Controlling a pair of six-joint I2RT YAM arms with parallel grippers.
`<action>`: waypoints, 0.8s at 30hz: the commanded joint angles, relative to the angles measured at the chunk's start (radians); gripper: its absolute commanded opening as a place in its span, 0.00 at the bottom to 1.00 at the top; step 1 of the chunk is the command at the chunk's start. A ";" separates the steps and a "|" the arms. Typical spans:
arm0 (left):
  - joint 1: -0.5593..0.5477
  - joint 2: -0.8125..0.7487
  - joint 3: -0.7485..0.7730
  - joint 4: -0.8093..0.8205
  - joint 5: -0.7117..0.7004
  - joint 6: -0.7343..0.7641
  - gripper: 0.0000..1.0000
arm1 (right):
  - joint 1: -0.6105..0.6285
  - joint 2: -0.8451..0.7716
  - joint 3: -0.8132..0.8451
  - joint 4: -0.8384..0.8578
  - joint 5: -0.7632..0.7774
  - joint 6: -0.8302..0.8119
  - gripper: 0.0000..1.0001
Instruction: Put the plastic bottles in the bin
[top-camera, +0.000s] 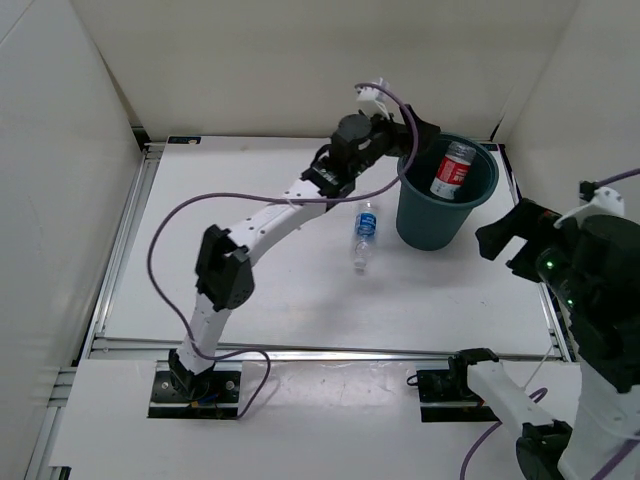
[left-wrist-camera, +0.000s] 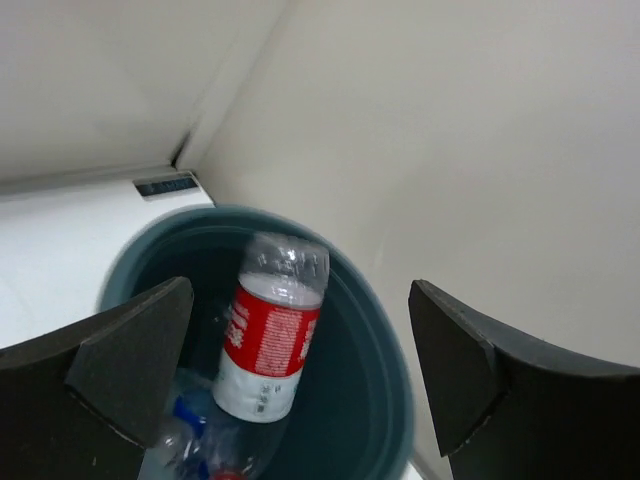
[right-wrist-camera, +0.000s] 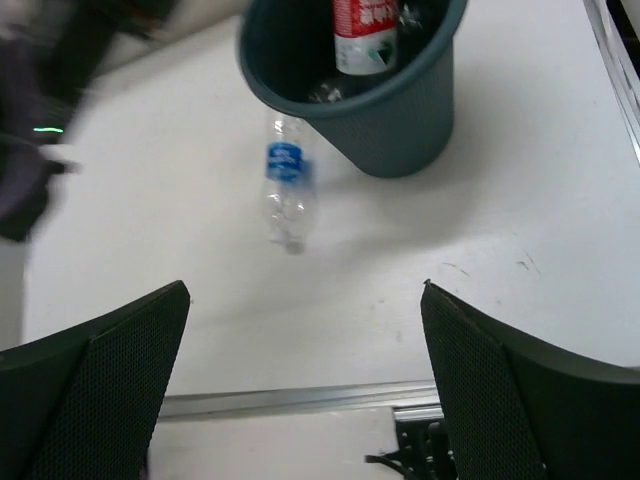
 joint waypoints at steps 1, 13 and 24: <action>0.011 -0.282 -0.147 -0.068 -0.061 0.126 1.00 | -0.002 -0.047 -0.141 0.162 0.037 -0.065 1.00; -0.033 -1.062 -0.852 -0.315 -0.636 0.262 1.00 | 0.356 0.226 -0.411 0.545 0.153 -0.059 1.00; -0.033 -1.421 -1.037 -0.758 -0.789 0.071 1.00 | 0.689 0.731 -0.292 0.524 0.410 -0.119 1.00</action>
